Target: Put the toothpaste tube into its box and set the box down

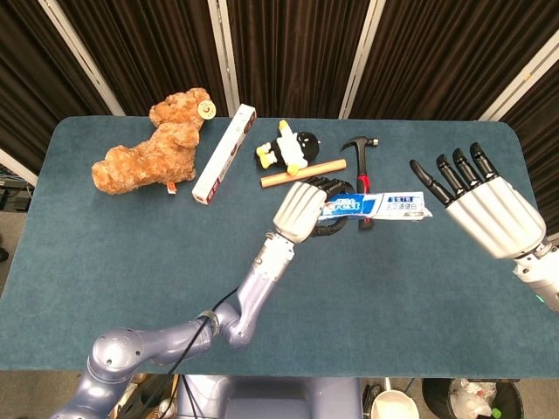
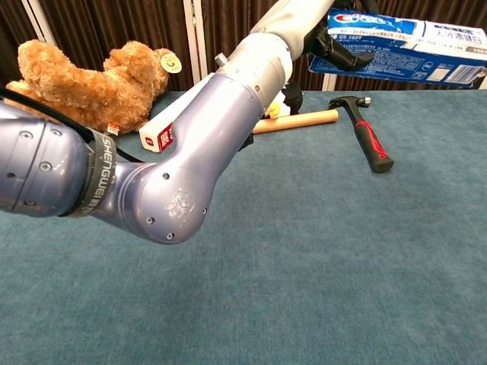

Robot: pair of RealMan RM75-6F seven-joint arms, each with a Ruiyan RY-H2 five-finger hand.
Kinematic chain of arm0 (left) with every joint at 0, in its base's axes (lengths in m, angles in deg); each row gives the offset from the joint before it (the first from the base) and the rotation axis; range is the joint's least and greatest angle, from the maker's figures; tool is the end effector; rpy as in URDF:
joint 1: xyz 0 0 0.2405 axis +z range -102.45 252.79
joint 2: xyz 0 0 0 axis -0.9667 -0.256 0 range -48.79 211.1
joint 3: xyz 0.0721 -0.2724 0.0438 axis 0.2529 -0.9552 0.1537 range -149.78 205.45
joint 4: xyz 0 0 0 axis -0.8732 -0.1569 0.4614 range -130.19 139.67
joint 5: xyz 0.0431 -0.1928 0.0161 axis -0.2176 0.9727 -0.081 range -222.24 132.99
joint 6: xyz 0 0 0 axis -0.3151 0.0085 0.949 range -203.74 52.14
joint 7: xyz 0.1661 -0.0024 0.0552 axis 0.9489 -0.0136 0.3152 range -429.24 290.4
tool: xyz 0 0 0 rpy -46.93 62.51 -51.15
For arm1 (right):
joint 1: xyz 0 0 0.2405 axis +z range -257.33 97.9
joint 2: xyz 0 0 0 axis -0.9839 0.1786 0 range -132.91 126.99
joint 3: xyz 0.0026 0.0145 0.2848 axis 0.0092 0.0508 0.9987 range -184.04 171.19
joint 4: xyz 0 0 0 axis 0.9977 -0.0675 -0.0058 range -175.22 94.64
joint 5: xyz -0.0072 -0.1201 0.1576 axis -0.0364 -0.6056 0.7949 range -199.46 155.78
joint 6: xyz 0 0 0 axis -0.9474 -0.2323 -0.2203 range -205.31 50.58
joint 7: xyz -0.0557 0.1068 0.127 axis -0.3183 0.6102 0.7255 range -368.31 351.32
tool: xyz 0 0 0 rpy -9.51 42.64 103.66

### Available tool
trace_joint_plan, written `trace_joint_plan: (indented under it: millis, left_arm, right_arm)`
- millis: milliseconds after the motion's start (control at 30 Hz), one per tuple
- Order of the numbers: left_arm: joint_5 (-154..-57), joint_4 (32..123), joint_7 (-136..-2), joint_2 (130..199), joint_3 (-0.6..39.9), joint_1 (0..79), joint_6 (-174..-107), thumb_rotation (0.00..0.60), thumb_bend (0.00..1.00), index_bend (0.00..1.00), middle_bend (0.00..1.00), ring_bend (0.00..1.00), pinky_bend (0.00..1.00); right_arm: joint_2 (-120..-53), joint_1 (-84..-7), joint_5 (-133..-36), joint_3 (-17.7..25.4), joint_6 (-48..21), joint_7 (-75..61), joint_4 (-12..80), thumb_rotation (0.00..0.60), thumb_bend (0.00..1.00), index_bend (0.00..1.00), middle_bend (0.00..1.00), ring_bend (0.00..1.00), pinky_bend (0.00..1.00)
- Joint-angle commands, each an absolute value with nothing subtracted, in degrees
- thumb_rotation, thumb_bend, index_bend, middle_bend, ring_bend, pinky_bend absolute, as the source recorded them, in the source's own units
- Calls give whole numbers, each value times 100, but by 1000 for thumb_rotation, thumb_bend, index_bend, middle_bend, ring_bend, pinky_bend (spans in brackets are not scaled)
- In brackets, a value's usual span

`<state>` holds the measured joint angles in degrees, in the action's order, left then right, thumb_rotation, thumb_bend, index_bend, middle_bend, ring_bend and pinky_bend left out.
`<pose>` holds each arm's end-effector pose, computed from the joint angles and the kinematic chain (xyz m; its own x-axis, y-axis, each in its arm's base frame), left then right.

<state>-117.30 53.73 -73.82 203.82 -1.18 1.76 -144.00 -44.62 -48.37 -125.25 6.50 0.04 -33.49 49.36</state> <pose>0.0995 0.4242 -0.0858 -0.1260 0.0442 0.9910 0.7687 -0.6271 0.1257 -0.1519 -0.3441 0.2964 0.7694 0.5919 0.2400 -0.0811 -0.2822 0.9559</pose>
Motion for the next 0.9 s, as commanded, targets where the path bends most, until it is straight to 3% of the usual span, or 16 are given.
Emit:
trace_joint_plan:
  millis: [33, 567, 900]
  left_arm:
    - [-11859, 5191, -7628, 20479, -79, 175, -14567, 600, 468, 365, 487, 436, 467]
    - [-12244, 5077, -8784, 20430, -147, 383, -15488, 600, 477, 361, 480, 436, 467]
    - [-12702, 5418, -9466, 20148, 116, 855, -16357, 600, 479, 352, 471, 431, 467]
  right_arm:
    - [-4481, -4861, -12469, 660, 16, -3375, 4900, 600, 360, 51, 308, 283, 291]
    - [-4699, -5110, -11442, 863, -1, -3970, 4817, 600, 360, 51, 307, 283, 291]
    - [-4800, -5205, -10908, 883, -146, -4162, 4773, 600, 359, 51, 308, 283, 291]
